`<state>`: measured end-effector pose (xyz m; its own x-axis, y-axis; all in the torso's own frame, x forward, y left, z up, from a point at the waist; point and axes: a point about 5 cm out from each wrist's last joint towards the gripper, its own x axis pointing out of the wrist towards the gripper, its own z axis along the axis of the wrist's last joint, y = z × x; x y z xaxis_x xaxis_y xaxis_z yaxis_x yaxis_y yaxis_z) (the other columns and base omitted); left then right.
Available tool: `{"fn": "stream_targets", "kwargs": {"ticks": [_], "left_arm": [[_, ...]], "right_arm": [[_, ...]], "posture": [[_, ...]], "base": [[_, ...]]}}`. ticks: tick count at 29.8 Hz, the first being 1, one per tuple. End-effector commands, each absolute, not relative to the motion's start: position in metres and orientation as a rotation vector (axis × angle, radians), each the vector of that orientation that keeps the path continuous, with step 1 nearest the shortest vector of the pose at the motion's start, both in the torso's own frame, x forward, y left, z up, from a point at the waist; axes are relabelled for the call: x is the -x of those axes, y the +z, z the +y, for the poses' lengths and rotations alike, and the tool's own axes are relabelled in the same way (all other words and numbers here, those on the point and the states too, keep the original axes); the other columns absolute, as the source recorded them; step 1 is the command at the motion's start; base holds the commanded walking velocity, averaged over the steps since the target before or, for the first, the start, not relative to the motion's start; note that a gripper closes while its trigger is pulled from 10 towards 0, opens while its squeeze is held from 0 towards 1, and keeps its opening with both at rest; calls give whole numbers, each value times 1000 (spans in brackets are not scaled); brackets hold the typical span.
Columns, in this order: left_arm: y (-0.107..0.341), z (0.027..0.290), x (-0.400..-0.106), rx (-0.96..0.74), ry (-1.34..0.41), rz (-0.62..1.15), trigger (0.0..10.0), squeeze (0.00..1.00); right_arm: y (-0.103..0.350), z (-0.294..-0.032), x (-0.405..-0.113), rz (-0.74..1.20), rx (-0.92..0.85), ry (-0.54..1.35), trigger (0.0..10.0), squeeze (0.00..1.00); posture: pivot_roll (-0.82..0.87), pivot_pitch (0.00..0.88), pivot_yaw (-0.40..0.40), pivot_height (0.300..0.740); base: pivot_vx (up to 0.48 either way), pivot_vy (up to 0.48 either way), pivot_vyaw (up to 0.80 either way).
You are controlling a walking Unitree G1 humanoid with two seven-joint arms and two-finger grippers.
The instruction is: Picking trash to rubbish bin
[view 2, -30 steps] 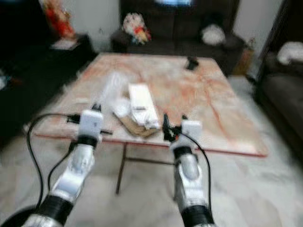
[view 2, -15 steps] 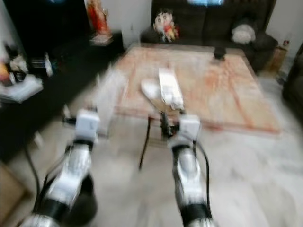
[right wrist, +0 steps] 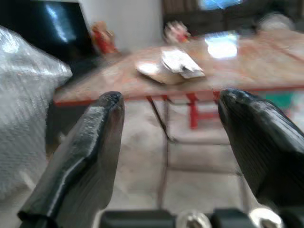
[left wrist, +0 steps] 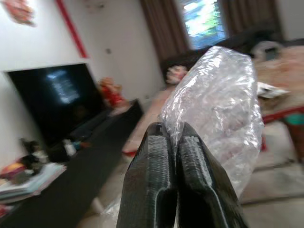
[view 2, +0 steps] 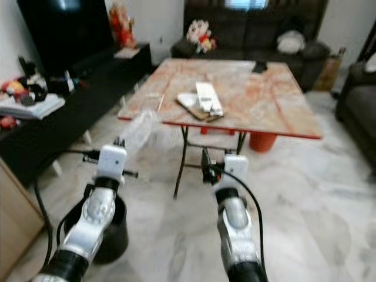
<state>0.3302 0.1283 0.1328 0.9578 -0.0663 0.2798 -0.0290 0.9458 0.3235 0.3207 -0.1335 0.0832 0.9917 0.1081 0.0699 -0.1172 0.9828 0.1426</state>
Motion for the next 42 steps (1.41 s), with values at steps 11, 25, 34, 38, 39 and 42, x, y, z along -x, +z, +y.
{"fn": "stream_targets", "kwargs": {"ticks": [11, 25, 34, 38, 39, 42], "left_arm": [[12, 191, -290, -294, 28, 331, 10000, 0], [-38, 207, -242, -318, 50, 601, 10000, 0], [-43, 210, -236, -315, 56, 627, 10000, 0], [-44, 211, -234, -318, 55, 632, 10000, 0], [-44, 211, -234, -318, 55, 632, 10000, 0], [-44, 211, -234, -317, 57, 631, 10000, 0]], "right_arm": [[-26, -163, -258, 477, -106, 24, 10000, 0], [-57, -168, -225, 675, -71, 11, 10000, 0], [-61, -167, -221, 714, -91, 9, 10000, 0], [-61, -166, -220, 716, -94, 8, 10000, 0], [-61, -166, -220, 716, -94, 8, 10000, 0], [-62, -166, -220, 724, -97, 4, 10000, 0]], "posture": [[157, 9, -18, 740], [155, 17, -16, 740], [150, 5, -17, 740], [152, 0, -14, 740], [152, 0, -14, 740], [152, 0, -14, 740]], "base": [[0, 0, 0], [256, 0, 294], [324, 0, 165], [330, 0, 0], [330, 0, 0], [326, 0, 0]]}}
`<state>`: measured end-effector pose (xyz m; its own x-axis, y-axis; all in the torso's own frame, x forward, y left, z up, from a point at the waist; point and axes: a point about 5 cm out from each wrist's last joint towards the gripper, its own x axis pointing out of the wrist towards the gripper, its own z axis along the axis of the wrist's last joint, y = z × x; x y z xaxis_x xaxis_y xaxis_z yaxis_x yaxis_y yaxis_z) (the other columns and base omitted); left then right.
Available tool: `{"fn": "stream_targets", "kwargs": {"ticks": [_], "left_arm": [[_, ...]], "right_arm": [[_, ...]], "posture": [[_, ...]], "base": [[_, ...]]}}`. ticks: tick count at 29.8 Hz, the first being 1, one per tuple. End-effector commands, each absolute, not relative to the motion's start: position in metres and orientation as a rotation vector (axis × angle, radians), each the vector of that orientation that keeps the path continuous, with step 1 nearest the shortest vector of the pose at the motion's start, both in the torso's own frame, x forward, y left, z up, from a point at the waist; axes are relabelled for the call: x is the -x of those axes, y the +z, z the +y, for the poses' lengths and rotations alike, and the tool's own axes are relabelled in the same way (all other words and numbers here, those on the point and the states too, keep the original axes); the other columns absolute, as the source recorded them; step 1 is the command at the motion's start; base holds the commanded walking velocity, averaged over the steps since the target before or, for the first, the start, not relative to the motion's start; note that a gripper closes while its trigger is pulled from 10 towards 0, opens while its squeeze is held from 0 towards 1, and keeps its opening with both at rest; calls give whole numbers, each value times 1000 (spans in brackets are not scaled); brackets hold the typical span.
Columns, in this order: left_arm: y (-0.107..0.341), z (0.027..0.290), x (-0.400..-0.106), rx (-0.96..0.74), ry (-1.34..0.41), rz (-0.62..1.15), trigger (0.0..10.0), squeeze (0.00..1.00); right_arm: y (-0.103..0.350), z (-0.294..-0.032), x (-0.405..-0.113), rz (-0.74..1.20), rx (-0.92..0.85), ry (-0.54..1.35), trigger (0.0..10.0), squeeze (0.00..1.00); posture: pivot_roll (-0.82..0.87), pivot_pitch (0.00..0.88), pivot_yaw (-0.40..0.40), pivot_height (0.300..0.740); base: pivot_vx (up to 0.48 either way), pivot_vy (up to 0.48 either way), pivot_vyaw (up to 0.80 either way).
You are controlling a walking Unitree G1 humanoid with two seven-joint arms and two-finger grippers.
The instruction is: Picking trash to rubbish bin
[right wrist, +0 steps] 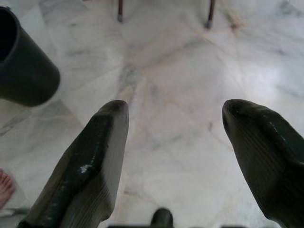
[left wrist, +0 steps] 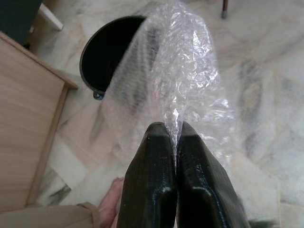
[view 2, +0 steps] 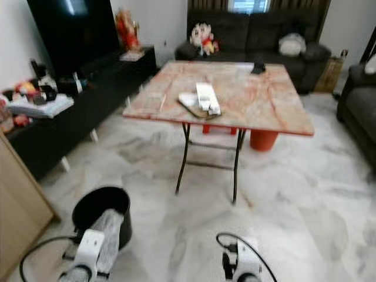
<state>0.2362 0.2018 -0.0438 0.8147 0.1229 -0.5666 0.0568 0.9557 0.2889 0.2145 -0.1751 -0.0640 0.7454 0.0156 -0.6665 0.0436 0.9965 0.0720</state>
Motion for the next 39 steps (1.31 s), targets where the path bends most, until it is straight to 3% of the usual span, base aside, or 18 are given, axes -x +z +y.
{"fn": "stream_targets", "kwargs": {"ticks": [1, 8, 24, 39], "left_arm": [[-44, 212, -233, -318, 58, 631, 10000, 0], [-44, 211, -234, -316, 57, 625, 10000, 0], [-44, 211, -234, -310, 66, 621, 10000, 0], [-42, 212, -236, -300, 81, 611, 10000, 0]], "right_arm": [[-62, -166, -219, 726, -100, 0, 10000, 0], [-63, -166, -218, 733, -114, -8, 10000, 0], [-60, -167, -222, 703, -112, -10, 10000, 0], [-54, -165, -231, 664, -108, 19, 10000, 0]], "posture": [[155, 1, -15, 740], [156, 8, -17, 740], [169, 11, -20, 740], [172, 9, -30, 740]], "base": [[330, 0, 0], [325, 0, -514], [319, 0, 0], [320, 0, 800]]}}
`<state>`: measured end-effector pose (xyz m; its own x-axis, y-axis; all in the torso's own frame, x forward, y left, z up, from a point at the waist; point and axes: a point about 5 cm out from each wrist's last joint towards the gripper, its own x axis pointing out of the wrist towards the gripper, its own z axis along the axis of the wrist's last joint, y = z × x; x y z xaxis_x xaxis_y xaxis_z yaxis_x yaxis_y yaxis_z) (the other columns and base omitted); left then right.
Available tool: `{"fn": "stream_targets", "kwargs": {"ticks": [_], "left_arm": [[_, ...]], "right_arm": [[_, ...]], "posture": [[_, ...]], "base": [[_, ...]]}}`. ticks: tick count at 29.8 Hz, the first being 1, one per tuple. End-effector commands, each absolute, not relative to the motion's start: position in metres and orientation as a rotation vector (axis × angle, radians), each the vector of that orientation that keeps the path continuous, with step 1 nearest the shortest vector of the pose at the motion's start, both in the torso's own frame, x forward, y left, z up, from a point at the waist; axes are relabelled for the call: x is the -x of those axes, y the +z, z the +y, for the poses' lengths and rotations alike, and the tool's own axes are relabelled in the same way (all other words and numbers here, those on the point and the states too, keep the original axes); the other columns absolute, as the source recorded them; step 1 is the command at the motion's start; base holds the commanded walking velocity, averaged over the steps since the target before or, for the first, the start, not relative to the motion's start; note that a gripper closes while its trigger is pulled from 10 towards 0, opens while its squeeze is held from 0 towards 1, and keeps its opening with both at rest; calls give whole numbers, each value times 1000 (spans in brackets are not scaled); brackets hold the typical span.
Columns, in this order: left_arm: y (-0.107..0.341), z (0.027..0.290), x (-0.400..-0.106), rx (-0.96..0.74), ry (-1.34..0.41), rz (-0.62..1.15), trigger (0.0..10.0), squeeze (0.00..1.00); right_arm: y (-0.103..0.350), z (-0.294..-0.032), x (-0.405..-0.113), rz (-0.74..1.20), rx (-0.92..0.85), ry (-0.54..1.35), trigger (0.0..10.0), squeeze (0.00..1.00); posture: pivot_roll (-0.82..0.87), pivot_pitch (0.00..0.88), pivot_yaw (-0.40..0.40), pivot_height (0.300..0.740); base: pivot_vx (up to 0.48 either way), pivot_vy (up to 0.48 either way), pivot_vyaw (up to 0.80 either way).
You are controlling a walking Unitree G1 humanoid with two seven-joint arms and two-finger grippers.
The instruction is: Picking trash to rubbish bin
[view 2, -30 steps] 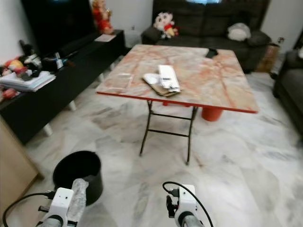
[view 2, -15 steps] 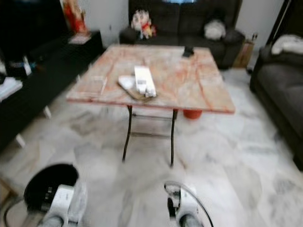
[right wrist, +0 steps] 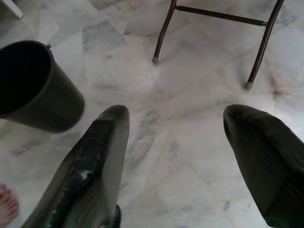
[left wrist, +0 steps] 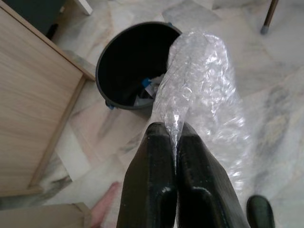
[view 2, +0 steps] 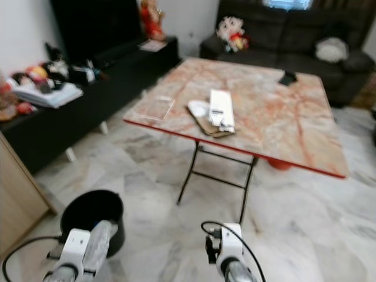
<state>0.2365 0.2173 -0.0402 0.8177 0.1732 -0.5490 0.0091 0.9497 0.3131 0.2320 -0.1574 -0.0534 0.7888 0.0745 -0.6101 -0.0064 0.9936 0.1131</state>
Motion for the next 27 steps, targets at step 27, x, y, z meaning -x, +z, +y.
{"fn": "stream_targets", "kwargs": {"ticks": [27], "left_arm": [[-39, 215, -238, -307, 82, 603, 10000, 0]], "right_arm": [[-50, -164, -236, 646, -113, 19, 10000, 0]], "posture": [[174, 0, -23, 740]], "base": [[323, 0, 148]]}}
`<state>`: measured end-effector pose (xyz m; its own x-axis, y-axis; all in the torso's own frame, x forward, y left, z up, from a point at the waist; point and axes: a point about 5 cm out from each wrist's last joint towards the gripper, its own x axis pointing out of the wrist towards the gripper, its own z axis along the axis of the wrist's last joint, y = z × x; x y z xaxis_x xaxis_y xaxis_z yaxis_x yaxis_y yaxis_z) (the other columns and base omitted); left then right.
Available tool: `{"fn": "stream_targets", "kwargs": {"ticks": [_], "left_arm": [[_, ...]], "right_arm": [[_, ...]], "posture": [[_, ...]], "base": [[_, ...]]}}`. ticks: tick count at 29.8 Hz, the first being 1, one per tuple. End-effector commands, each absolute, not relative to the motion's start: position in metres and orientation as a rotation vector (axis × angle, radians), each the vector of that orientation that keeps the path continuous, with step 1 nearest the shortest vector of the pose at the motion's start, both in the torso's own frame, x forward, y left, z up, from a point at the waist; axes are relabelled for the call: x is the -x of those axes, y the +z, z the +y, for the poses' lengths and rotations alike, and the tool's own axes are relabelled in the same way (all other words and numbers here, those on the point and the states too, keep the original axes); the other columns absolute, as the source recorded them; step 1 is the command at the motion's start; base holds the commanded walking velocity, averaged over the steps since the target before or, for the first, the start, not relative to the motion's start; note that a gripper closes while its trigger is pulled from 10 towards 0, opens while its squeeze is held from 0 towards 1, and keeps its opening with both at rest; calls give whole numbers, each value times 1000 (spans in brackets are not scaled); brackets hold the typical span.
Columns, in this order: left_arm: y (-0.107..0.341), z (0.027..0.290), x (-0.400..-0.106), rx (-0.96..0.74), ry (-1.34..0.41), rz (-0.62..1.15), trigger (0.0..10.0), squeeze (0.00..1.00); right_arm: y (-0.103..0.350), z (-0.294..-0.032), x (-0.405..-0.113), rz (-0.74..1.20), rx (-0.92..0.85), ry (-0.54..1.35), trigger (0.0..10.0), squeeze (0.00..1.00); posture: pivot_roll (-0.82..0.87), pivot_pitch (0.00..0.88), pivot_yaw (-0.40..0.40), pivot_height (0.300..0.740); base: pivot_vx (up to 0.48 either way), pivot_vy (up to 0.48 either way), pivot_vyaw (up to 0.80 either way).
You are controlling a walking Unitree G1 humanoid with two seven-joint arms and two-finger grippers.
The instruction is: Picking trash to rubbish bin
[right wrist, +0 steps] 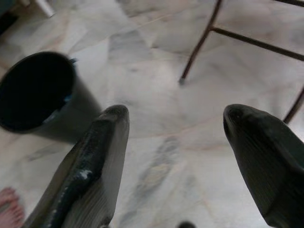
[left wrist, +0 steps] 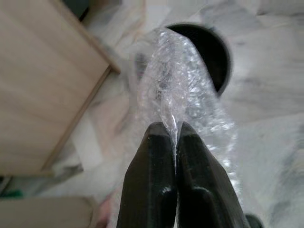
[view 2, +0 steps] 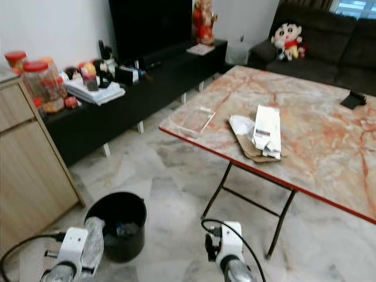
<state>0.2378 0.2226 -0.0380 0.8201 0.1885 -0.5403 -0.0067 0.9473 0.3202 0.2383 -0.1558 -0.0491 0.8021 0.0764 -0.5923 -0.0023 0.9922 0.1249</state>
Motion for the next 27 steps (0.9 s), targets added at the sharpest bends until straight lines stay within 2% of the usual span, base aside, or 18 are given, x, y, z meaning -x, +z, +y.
{"fn": "stream_targets", "kwargs": {"ticks": [1, 12, 25, 27], "left_arm": [[-39, 215, -238, -308, 81, 602, 10000, 0], [-38, 214, -240, -310, 73, 596, 10000, 0], [-37, 213, -242, -308, 74, 591, 10000, 0], [-37, 213, -242, -307, 77, 590, 10000, 0]], "right_arm": [[-50, -164, -236, 645, -115, 18, 10000, 0], [-49, -163, -238, 639, -104, 37, 10000, 0], [-48, -161, -239, 637, -104, 52, 10000, 0], [-48, -161, -239, 633, -118, 38, 10000, 0]], "posture": [[174, 0, -20, 740], [174, 0, -22, 740], [175, 0, -24, 740], [179, 0, -30, 740]], "base": [[322, 0, 0], [323, 0, 0], [322, 0, 771], [324, 0, 0]]}}
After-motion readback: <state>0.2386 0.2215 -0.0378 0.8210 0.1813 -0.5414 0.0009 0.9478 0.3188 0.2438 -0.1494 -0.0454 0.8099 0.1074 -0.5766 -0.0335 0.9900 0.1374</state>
